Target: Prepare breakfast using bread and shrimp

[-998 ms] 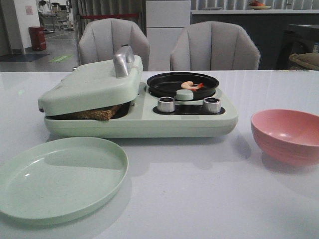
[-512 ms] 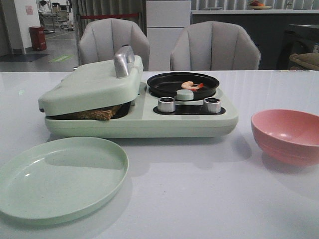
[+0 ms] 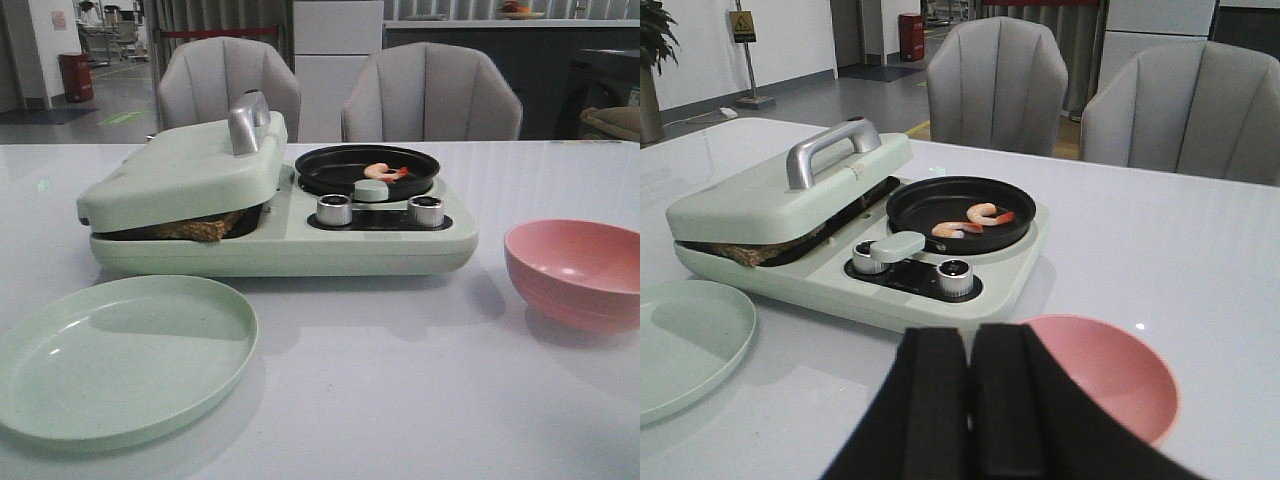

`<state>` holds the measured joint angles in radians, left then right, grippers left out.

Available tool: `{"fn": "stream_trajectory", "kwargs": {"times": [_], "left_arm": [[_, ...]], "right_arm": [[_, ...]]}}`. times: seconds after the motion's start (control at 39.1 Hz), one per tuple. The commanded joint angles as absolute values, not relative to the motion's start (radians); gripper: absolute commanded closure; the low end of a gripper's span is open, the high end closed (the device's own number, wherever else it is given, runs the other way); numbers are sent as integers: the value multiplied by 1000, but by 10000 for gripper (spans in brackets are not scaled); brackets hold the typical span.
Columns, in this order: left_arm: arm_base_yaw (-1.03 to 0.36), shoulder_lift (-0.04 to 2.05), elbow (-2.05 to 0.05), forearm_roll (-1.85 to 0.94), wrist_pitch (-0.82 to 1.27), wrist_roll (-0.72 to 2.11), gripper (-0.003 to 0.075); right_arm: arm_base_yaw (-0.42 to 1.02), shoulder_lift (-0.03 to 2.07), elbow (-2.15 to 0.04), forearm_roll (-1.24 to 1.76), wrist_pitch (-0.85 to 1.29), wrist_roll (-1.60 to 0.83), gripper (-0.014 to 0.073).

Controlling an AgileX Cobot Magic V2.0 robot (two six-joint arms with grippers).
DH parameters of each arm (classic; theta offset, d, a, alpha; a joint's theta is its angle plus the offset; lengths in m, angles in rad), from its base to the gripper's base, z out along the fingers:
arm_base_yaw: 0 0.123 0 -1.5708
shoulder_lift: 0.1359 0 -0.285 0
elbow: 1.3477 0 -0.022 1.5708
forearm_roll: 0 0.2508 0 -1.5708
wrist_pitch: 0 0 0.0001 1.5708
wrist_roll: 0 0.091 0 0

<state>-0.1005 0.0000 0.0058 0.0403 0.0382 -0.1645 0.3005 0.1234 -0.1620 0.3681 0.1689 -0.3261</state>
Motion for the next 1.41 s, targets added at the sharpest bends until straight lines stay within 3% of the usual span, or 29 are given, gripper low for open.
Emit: {"fn": "stream_trajectory", "kwargs": {"times": [0.0,1.38], "left_arm": [[-101,-23,26,45,-31,-174,606],[-101,-23,26,60,-29,-174,606]], "right_arm": [[301,133,-189,373,107,-337,453],[300,133,-180,335,98,-333,453]]}}
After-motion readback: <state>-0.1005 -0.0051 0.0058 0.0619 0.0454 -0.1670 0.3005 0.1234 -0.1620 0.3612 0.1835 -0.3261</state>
